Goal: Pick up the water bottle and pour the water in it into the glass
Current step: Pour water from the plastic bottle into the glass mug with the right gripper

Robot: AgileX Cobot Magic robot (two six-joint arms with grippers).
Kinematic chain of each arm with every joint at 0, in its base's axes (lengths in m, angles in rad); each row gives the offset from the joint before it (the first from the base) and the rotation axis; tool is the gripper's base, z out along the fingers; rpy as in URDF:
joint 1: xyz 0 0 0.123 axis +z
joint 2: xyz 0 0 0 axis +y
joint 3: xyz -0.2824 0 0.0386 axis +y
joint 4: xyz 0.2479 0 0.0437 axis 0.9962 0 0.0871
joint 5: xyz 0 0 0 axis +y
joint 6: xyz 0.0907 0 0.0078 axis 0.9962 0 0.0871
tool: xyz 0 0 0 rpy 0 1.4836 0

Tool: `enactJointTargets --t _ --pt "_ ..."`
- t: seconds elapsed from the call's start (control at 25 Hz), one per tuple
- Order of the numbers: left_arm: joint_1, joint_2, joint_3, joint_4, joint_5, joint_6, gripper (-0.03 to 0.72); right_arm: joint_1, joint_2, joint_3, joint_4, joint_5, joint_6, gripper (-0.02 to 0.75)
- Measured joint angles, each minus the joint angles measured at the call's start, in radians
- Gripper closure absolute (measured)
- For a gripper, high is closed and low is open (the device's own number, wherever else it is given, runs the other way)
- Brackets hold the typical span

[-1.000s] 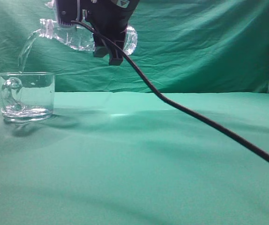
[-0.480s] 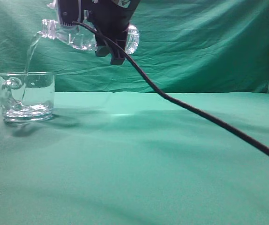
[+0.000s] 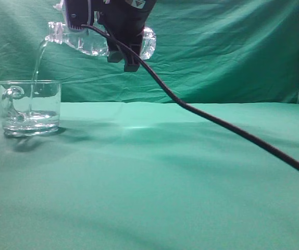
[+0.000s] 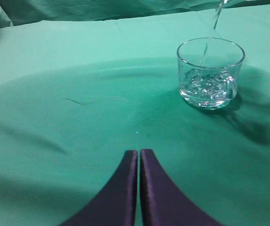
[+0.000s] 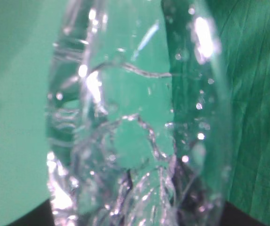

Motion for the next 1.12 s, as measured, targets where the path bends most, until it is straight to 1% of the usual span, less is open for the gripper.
enactJointTargets --t 0.16,0.32,0.44,0.64,0.76,0.84,0.96,1.0,1.12 --pt "0.000 0.000 0.000 0.000 0.000 0.000 0.688 0.000 0.000 0.000 0.000 0.000 0.002 0.414" --pt "0.000 0.000 0.000 0.000 0.000 0.000 0.688 0.000 0.000 0.000 0.006 -0.021 0.114 0.414" --pt "0.000 0.000 0.000 0.000 0.000 0.000 0.688 0.000 0.000 0.000 0.015 -0.058 0.300 0.414" --pt "0.000 0.000 0.000 0.000 0.000 0.000 0.688 0.000 0.000 0.000 0.017 -0.116 0.701 0.414" --pt "0.000 0.000 0.000 0.000 0.000 0.000 0.688 0.000 0.000 0.000 0.022 -0.131 0.870 0.414" --pt "0.000 0.000 0.000 0.000 0.000 0.000 0.688 0.000 -0.010 0.004 0.063 -0.133 0.941 0.414" --pt "0.000 0.000 0.000 0.000 0.000 0.000 0.688 0.000 -0.074 0.044 0.168 -0.133 0.970 0.414" --pt "0.000 0.000 0.000 0.000 0.000 0.000 0.688 0.000 -0.109 0.064 0.201 -0.131 0.973 0.414" --pt "0.000 0.000 0.000 0.000 0.000 0.000 0.688 0.000 -0.231 0.152 0.249 -0.123 0.990 0.414"
